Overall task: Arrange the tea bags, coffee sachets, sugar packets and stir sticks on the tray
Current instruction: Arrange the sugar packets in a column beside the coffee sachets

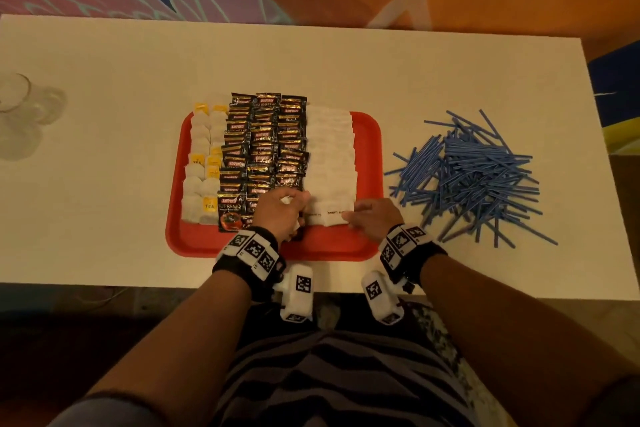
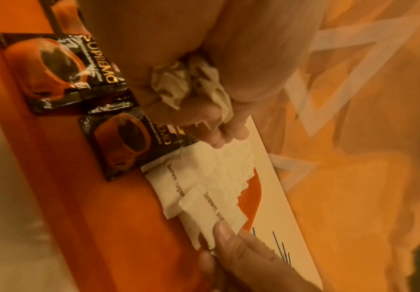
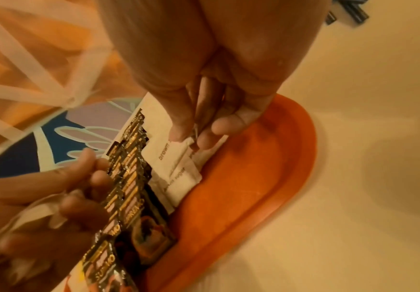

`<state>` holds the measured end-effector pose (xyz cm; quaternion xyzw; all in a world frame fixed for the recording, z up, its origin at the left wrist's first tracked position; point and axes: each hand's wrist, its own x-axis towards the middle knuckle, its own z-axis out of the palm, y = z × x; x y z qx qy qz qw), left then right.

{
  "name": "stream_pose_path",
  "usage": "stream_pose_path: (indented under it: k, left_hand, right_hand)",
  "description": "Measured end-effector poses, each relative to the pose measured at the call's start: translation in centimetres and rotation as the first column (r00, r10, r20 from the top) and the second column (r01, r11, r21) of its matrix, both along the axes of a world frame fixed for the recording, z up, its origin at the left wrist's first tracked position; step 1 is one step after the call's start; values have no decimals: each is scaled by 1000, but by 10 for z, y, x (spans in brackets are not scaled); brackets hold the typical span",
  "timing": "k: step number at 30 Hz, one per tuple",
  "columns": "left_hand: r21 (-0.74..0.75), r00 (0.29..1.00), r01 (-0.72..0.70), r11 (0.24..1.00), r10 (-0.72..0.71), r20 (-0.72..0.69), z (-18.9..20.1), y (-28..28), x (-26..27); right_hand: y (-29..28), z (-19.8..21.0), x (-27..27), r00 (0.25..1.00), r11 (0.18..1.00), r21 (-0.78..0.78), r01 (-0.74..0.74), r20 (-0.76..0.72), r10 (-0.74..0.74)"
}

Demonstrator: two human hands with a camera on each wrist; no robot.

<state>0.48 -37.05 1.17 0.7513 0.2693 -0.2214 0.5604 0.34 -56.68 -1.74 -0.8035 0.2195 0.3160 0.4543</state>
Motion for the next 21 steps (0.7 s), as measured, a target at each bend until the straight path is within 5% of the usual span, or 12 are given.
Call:
stream_pose_path:
  k: [11, 21]
  left_hand:
    - [-89, 995, -95, 991, 92, -41, 5, 8, -5]
    - [-77, 991, -122, 990, 117, -64, 2, 11, -8]
  right_hand:
    - [13, -13, -2, 999, 966, -257, -36, 11, 40]
    - [21, 0, -6, 973, 899, -397, -184, 54, 223]
